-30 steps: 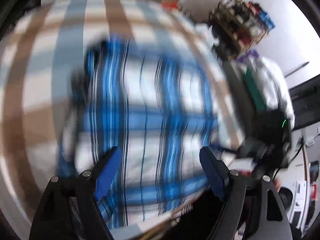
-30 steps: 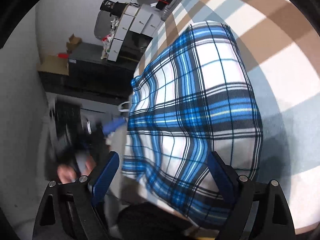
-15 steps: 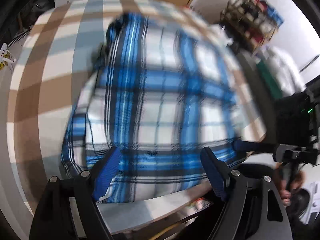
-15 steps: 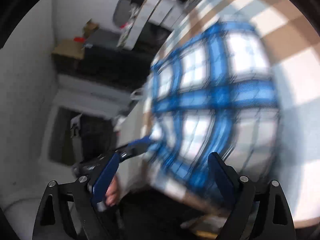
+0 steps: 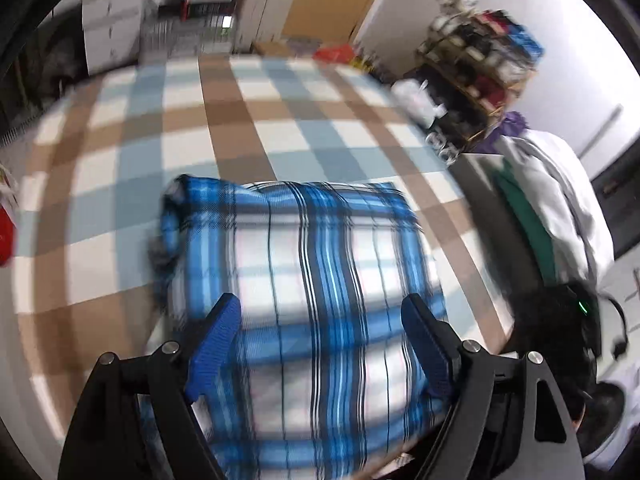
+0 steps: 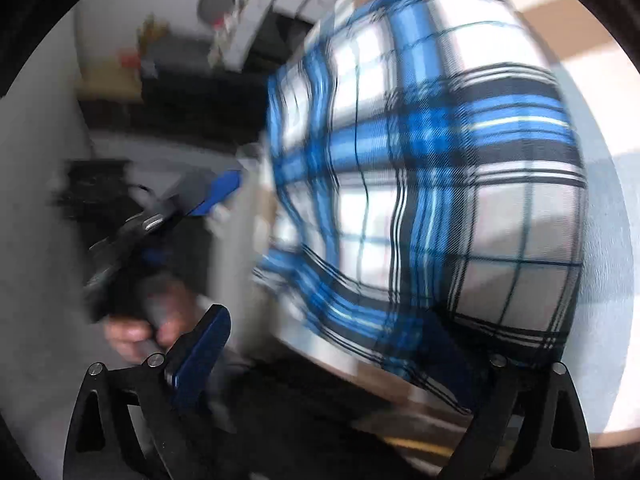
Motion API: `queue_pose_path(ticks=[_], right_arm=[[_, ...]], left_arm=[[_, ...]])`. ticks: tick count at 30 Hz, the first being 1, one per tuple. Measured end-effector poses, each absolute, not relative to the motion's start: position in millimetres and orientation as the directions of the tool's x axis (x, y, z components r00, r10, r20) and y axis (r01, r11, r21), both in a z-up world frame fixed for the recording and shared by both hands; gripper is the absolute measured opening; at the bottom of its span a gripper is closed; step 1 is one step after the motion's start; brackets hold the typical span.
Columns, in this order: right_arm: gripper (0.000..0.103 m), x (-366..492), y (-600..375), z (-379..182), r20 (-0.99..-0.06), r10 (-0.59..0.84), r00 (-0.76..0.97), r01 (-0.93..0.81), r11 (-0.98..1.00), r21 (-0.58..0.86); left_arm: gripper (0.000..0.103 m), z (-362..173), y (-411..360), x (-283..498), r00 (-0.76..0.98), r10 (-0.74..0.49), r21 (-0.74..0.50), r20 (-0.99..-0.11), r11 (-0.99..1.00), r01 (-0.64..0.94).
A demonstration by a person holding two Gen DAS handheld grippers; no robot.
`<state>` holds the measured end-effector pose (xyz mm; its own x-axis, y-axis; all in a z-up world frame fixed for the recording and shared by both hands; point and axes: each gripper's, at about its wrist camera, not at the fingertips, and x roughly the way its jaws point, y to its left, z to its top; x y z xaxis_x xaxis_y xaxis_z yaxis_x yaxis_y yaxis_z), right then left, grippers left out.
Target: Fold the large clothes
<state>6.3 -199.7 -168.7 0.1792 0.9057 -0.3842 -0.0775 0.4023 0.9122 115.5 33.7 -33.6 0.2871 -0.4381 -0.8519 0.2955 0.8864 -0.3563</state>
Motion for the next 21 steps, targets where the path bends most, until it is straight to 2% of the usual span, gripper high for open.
queue_pose_path(ticks=[2, 4, 7, 9, 10, 12, 14, 18, 21], right_arm=[[0.099, 6, -219, -163, -0.351, 0.899, 0.264, -0.077, 0.382, 0.921], [0.099, 0, -234, -152, -0.386, 0.846, 0.369, -0.102, 0.449, 0.888], [0.099, -5, -241, -152, -0.473, 0.769, 0.430, -0.090, 0.558, 0.825], [0.099, -3, -237, -160, -0.508, 0.759, 0.406, -0.057, 0.576, 0.815], [0.099, 2, -244, -166, -0.514, 0.761, 0.395, -0.031, 0.571, 0.821], [0.100, 7, -250, -170, -0.488, 0.777, 0.398, -0.001, 0.532, 0.847], [0.100, 8, -258, -175, -0.448, 0.798, 0.403, 0.023, 0.480, 0.877], [0.100, 9, -273, -182, -0.383, 0.820, 0.426, 0.091, 0.382, 0.920], [0.100, 7, -278, -180, -0.398, 0.805, 0.441, 0.098, 0.398, 0.912]], left_arm=[[0.079, -68, 20, 134, 0.206, -0.408, -0.358, -0.890, 0.902, 0.242], [0.078, -93, 11, 140, 0.161, -0.364, -0.323, -0.917, 0.918, 0.231], [0.080, -91, 0, 134, 0.169, -0.286, -0.237, -0.943, 0.935, 0.264], [0.079, -77, -8, 135, 0.114, -0.220, -0.191, -0.969, 0.957, 0.217], [0.079, -63, -13, 132, 0.119, -0.229, -0.196, -0.966, 0.951, 0.237], [0.081, -37, -31, 128, 0.189, -0.248, -0.172, -0.950, 0.924, 0.342], [0.081, -30, -52, 132, 0.213, -0.195, -0.100, -0.957, 0.916, 0.390], [0.081, -74, -66, 166, 0.085, -0.113, -0.079, -0.990, 0.939, 0.335], [0.084, -91, -72, 164, 0.139, -0.066, -0.015, -0.988, 0.940, 0.342]])
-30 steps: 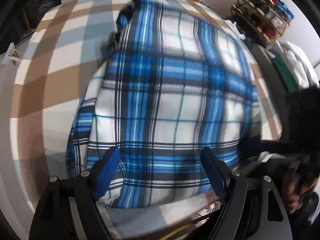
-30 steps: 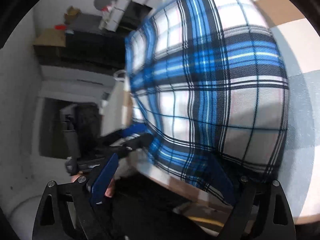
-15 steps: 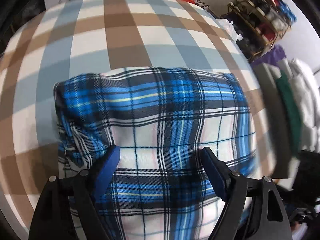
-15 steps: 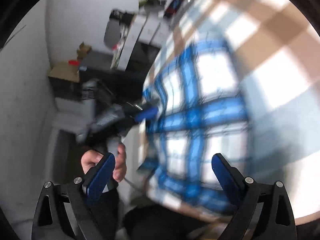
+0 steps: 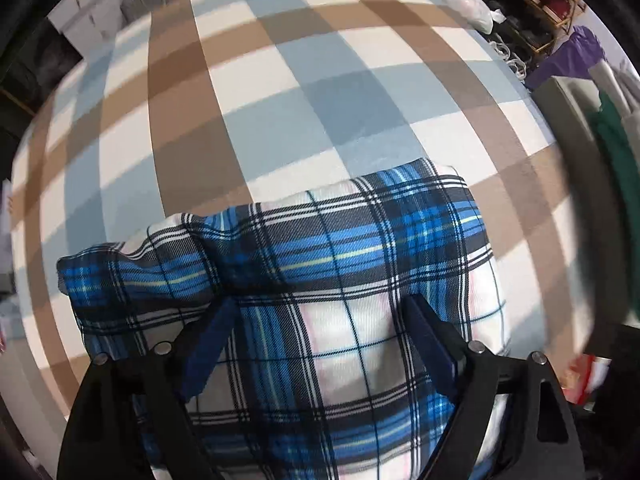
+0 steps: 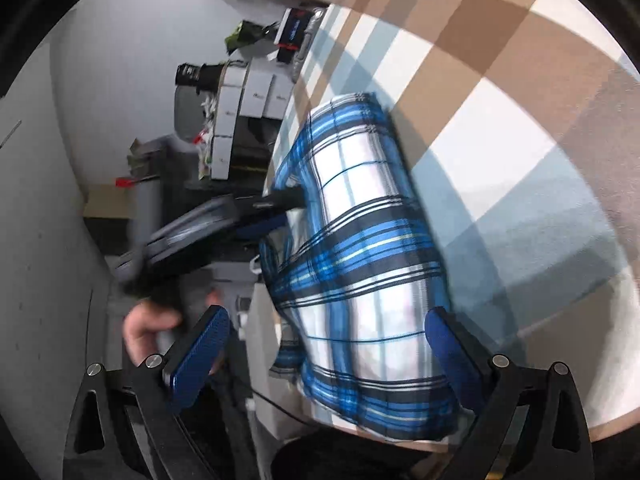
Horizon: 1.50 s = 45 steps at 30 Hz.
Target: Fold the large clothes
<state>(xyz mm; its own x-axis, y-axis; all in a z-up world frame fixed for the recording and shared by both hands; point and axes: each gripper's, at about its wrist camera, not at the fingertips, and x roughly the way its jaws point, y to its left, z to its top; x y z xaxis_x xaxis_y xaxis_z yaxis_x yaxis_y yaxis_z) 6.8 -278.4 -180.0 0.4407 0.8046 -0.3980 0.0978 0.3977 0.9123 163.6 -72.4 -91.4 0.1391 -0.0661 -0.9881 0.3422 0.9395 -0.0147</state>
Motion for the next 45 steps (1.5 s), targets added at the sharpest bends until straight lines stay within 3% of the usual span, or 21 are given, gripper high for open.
queue_pose_path(ticks=[4, 7, 11, 14, 19, 23, 27, 29, 31, 34, 37, 40, 41, 42, 45], right_arm=[[0.100, 2, -273, -173, -0.402, 0.807, 0.432, 0.059, 0.420, 0.906], [0.100, 14, -259, -175, -0.386, 0.823, 0.417, 0.066, 0.396, 0.916], [0.101, 13, -259, -175, -0.362, 0.838, 0.408, 0.063, 0.369, 0.927], [0.101, 12, -259, -174, -0.370, 0.833, 0.412, 0.061, 0.380, 0.923], [0.101, 10, -263, -173, -0.405, 0.817, 0.410, 0.069, 0.415, 0.907], [0.101, 10, -271, -174, -0.409, 0.797, 0.444, 0.094, 0.413, 0.906], [0.101, 11, -271, -178, -0.437, 0.782, 0.444, 0.128, 0.428, 0.895], [0.101, 11, -270, -181, -0.487, 0.752, 0.444, 0.150, 0.473, 0.868], [0.101, 14, -269, -183, -0.534, 0.718, 0.446, 0.168, 0.519, 0.838], [0.101, 16, -264, -183, -0.566, 0.700, 0.436, 0.171, 0.553, 0.816], [0.101, 21, -254, -179, -0.594, 0.687, 0.417, 0.136, 0.599, 0.789], [0.095, 26, -243, -172, -0.654, 0.639, 0.406, 0.087, 0.685, 0.723], [0.087, 28, -241, -171, -0.671, 0.623, 0.401, 0.074, 0.709, 0.702], [0.080, 31, -239, -171, -0.683, 0.617, 0.390, 0.062, 0.722, 0.689], [0.074, 40, -236, -168, -0.714, 0.588, 0.379, 0.039, 0.761, 0.648]], left_arm=[[0.084, -80, -64, 151, 0.127, -0.068, -0.021, -0.989, 0.939, 0.344], [0.084, -53, -48, 119, 0.133, -0.149, -0.093, -0.980, 0.931, 0.353], [0.084, -69, -38, 106, 0.184, -0.013, 0.062, -0.983, 0.916, 0.396], [0.088, -103, -17, 110, 0.155, -0.047, 0.011, -0.987, 0.936, 0.352], [0.088, -72, -3, 93, 0.210, -0.056, 0.030, -0.976, 0.923, 0.384], [0.088, -52, 51, 90, 0.285, -0.029, 0.051, -0.958, 0.962, 0.267], [0.088, -79, 105, 104, 0.200, -0.122, -0.107, -0.972, 0.990, 0.088], [0.088, -98, 120, 104, 0.146, -0.294, -0.296, -0.944, 0.955, 0.013], [0.088, -107, 122, 106, 0.129, -0.384, -0.391, -0.914, 0.920, -0.035], [0.089, -106, 112, 99, 0.115, -0.472, -0.469, -0.874, 0.882, 0.056], [0.088, -109, 105, 98, 0.140, -0.474, -0.463, -0.869, 0.880, 0.105], [0.086, -102, 111, 74, 0.142, -0.507, -0.496, -0.850, 0.861, 0.107], [0.084, -101, 109, 69, 0.135, -0.508, -0.496, -0.850, 0.860, 0.118], [0.084, -101, 107, 67, 0.134, -0.497, -0.480, -0.858, 0.866, 0.139], [0.083, -94, 95, 39, 0.150, -0.419, -0.388, -0.896, 0.900, 0.199]])
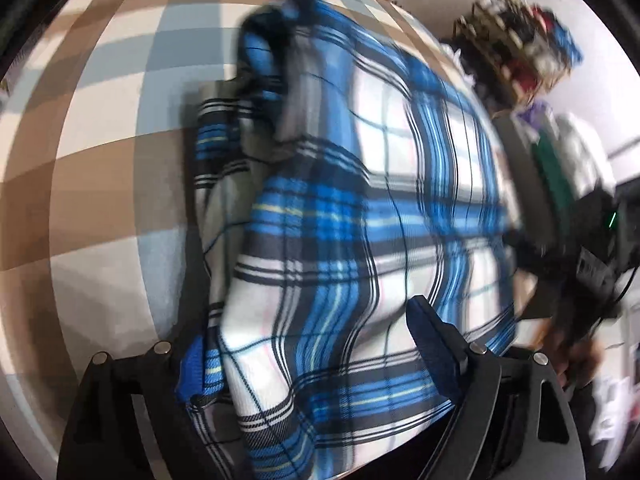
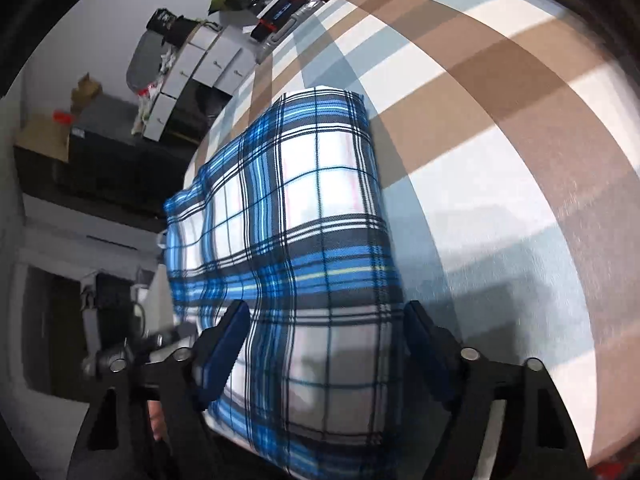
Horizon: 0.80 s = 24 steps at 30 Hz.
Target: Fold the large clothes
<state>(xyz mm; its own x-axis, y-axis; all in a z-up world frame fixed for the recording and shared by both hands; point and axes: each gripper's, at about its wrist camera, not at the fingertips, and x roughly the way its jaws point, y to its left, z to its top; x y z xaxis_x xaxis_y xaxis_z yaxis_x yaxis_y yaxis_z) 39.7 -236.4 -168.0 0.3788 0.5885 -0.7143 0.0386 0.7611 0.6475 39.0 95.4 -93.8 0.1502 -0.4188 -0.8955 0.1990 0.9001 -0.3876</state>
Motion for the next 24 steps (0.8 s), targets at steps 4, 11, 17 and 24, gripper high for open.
queue_pose_path(ticks=[4, 11, 17, 24], right_arm=[[0.052, 50, -241, -164, -0.788, 0.518, 0.332, -0.025, 0.840, 0.542], [0.043, 56, -246, -148, -0.847, 0.471, 0.245, -0.208, 0.879, 0.429], [0.055, 74, -237, -145, -0.838, 0.496, 0.228, -0.258, 0.861, 0.439], [0.056, 83, -239, -161, -0.799, 0.564, 0.209, -0.240, 0.822, 0.517]], left_arm=[[0.069, -97, 72, 35, 0.153, -0.378, -0.334, -0.913, 0.908, 0.252], [0.061, -98, 54, 23, 0.205, -0.298, -0.231, -0.932, 0.927, 0.296], [0.070, -101, 54, 30, 0.190, -0.346, -0.284, -0.919, 0.914, 0.289], [0.074, -98, 58, 27, 0.179, -0.379, -0.315, -0.908, 0.899, 0.304]])
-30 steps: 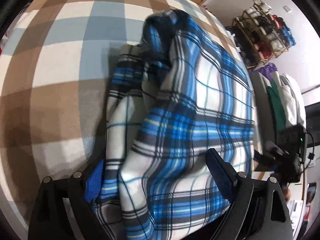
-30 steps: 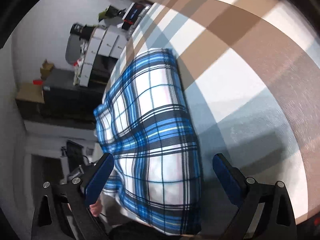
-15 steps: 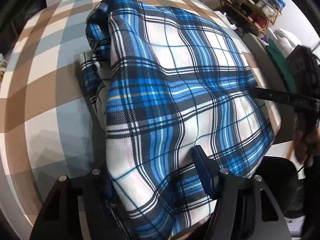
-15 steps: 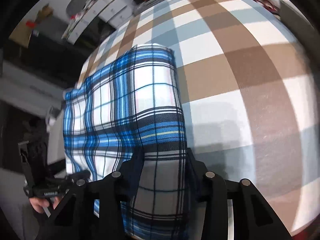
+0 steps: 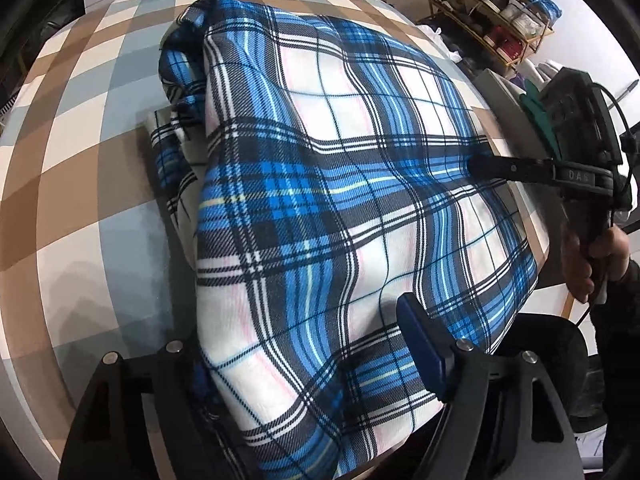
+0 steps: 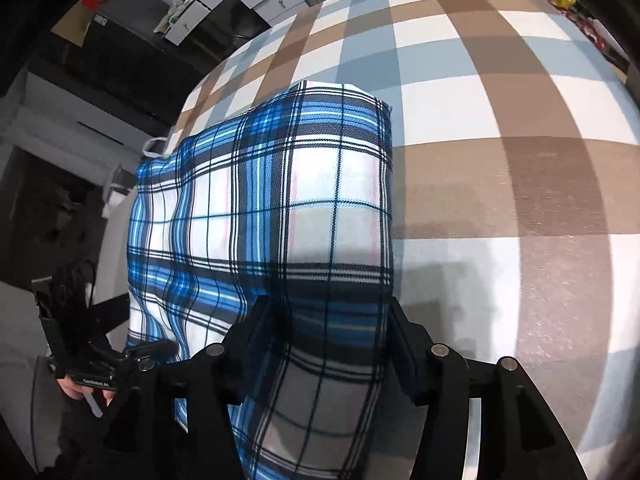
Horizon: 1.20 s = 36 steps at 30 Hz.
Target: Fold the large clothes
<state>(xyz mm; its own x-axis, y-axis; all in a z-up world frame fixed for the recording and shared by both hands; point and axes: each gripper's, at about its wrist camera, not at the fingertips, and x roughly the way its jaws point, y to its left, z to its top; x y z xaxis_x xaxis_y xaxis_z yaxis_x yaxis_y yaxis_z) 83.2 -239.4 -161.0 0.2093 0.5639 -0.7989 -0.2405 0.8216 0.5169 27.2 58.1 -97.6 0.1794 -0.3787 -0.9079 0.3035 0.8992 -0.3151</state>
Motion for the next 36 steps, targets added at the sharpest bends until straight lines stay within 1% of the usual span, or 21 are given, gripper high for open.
queue_pose_path(ticks=[1, 3, 5, 7, 8, 9, 11, 12, 15, 16, 17, 18, 19, 20, 21, 23, 24, 27, 32, 36], right_arm=[[0.055, 82, -239, -161, -0.796, 0.566, 0.216, -0.244, 0.820, 0.517], [0.047, 79, -238, -157, -0.784, 0.576, 0.232, -0.251, 0.814, 0.524], [0.042, 72, -241, -146, -0.748, 0.613, 0.254, -0.280, 0.787, 0.549], [0.042, 64, -244, -135, -0.694, 0.671, 0.259, -0.353, 0.735, 0.579], [0.043, 62, -246, -134, -0.685, 0.681, 0.258, -0.372, 0.725, 0.580], [0.047, 63, -248, -137, -0.683, 0.686, 0.250, -0.367, 0.720, 0.589], [0.050, 71, -254, -154, -0.691, 0.692, 0.209, -0.297, 0.718, 0.629], [0.050, 74, -256, -162, -0.690, 0.697, 0.198, -0.267, 0.715, 0.646], [0.053, 80, -259, -179, -0.654, 0.739, 0.165, -0.218, 0.674, 0.706], [0.054, 79, -259, -179, -0.640, 0.749, 0.172, -0.217, 0.663, 0.717], [0.055, 78, -256, -178, -0.643, 0.744, 0.181, -0.231, 0.668, 0.708], [0.055, 76, -256, -176, -0.650, 0.737, 0.188, -0.242, 0.676, 0.696], [0.054, 73, -254, -173, -0.663, 0.721, 0.203, -0.256, 0.693, 0.674], [0.048, 70, -254, -170, -0.666, 0.713, 0.218, -0.265, 0.700, 0.663], [0.037, 66, -255, -166, -0.664, 0.708, 0.240, -0.272, 0.706, 0.654], [0.026, 57, -261, -155, -0.625, 0.727, 0.283, -0.287, 0.686, 0.668], [0.023, 52, -263, -150, -0.610, 0.735, 0.296, -0.296, 0.678, 0.673], [0.020, 37, -271, -133, -0.575, 0.748, 0.330, -0.323, 0.662, 0.676], [0.018, 25, -280, -104, -0.467, 0.799, 0.379, -0.336, 0.589, 0.735], [0.018, 24, -268, -77, -0.406, 0.824, 0.394, -0.368, 0.547, 0.752]], left_arm=[[0.074, -97, 57, 28, 0.176, -0.385, -0.321, -0.906, 0.896, 0.305], [0.074, -96, 61, 25, 0.171, -0.400, -0.335, -0.901, 0.888, 0.314], [0.074, -96, 53, 27, 0.161, -0.423, -0.357, -0.892, 0.877, 0.323], [0.074, -96, 50, 28, 0.140, -0.447, -0.383, -0.883, 0.862, 0.333], [0.074, -96, 51, 31, 0.133, -0.458, -0.400, -0.879, 0.860, 0.318], [0.074, -96, 55, 36, 0.134, -0.478, -0.427, -0.868, 0.856, 0.291], [0.074, -98, 67, 46, 0.131, -0.534, -0.499, -0.835, 0.837, 0.226], [0.074, -101, 73, 50, 0.121, -0.565, -0.539, -0.816, 0.820, 0.192], [0.074, -105, 82, 57, 0.107, -0.632, -0.616, -0.767, 0.773, 0.152], [0.069, -106, 84, 58, 0.109, -0.647, -0.632, -0.755, 0.761, 0.144], [0.054, -105, 85, 58, 0.114, -0.651, -0.637, -0.750, 0.758, 0.141], [0.045, -104, 86, 58, 0.119, -0.647, -0.632, -0.753, 0.762, 0.144], [0.035, -103, 89, 58, 0.123, -0.654, -0.639, -0.746, 0.756, 0.146], [0.029, -101, 90, 58, 0.125, -0.667, -0.651, -0.735, 0.745, 0.149], [0.028, -99, 92, 59, 0.125, -0.679, -0.663, -0.724, 0.734, 0.148], [0.023, -96, 99, 60, 0.123, -0.720, -0.707, -0.683, 0.694, 0.134], [0.023, -93, 100, 61, 0.124, -0.731, -0.719, -0.671, 0.682, 0.134], [0.022, -83, 94, 59, 0.138, -0.739, -0.722, -0.659, 0.673, 0.161], [0.022, -66, 91, 54, 0.148, -0.762, -0.741, -0.630, 0.647, 0.177], [0.022, -42, 97, 48, 0.169, -0.763, -0.738, -0.624, 0.646, 0.193]])
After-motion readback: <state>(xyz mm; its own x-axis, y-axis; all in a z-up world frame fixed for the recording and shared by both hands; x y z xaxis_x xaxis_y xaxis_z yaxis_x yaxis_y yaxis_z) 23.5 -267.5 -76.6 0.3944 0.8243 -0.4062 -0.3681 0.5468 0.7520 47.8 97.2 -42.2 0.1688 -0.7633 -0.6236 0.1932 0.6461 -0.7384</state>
